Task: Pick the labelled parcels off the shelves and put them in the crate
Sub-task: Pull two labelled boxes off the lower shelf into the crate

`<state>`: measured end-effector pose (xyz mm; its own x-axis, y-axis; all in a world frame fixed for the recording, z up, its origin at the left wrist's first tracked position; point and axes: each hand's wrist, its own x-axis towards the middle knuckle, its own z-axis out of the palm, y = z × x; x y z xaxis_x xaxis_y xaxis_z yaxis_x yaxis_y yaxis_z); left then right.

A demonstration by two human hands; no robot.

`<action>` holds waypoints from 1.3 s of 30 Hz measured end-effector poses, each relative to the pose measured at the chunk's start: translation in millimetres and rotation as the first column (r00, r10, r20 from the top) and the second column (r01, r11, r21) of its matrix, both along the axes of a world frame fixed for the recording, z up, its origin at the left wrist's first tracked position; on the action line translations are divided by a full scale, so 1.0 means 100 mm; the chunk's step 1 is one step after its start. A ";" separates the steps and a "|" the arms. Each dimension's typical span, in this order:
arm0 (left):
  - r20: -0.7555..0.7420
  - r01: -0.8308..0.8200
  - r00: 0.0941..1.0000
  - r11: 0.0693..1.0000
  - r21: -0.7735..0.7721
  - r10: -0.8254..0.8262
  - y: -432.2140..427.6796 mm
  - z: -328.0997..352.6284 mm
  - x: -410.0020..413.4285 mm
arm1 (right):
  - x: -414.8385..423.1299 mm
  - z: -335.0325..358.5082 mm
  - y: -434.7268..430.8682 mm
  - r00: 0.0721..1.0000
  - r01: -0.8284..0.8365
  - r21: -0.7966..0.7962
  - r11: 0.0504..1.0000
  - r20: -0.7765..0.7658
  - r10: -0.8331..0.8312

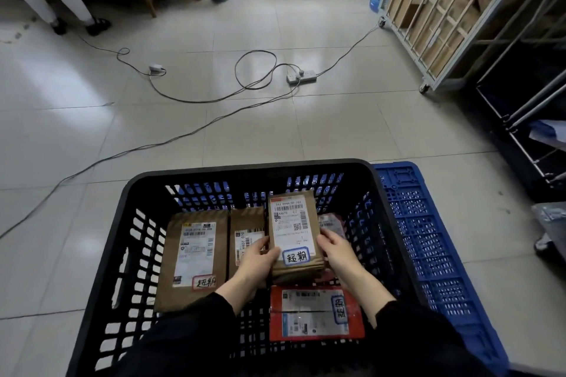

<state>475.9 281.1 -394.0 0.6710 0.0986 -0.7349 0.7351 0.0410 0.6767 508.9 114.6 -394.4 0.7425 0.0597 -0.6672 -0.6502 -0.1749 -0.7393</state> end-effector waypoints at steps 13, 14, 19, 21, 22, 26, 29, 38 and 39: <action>0.089 0.114 0.987 0.972 0.204 -0.134 -0.12 0.33 0.10 | 0.07 0.09 -0.02 0.991 -0.058 -0.209 0.976 0.106 0.081; 0.109 0.147 0.978 0.957 0.251 -0.178 -0.11 0.40 0.09 | 0.04 0.16 -0.03 0.984 -0.082 -0.254 0.964 0.134 0.120; 0.119 0.335 0.884 0.791 0.512 -0.452 0.02 0.66 -0.05 | -0.20 0.52 -0.10 0.947 -0.147 -0.410 0.900 0.205 0.248; 0.101 0.391 0.831 0.703 0.594 -0.548 0.07 0.76 -0.12 | -0.33 0.67 -0.14 0.930 -0.161 -0.475 0.865 0.221 0.295; 0.098 0.410 0.801 0.662 0.628 -0.590 0.09 0.82 -0.15 | -0.40 0.76 -0.16 0.923 -0.165 -0.506 0.847 0.223 0.313; 0.105 0.461 0.671 0.525 0.715 -0.734 0.10 1.10 -0.32 | -0.80 1.13 -0.25 0.900 -0.131 -0.632 0.764 0.248 0.360; 0.106 0.484 0.562 0.430 0.762 -0.820 0.05 1.33 -0.46 | -1.20 1.40 -0.31 0.902 -0.061 -0.693 0.718 0.270 0.336; 0.152 0.490 0.223 0.245 0.836 -0.963 -0.54 1.92 -1.13 | -2.61 2.06 -0.72 0.940 0.196 -0.782 0.592 0.322 0.114; 0.155 0.492 0.181 0.226 0.841 -0.971 -0.64 1.97 -1.24 | -2.79 2.10 -0.79 0.941 0.222 -0.792 0.568 0.326 0.086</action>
<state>352.3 216.6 -197.5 0.7957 -0.5738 -0.1939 -0.4234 -0.7559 0.4993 230.3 35.8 -184.4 0.8815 -0.4479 -0.1494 -0.4635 -0.7605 -0.4548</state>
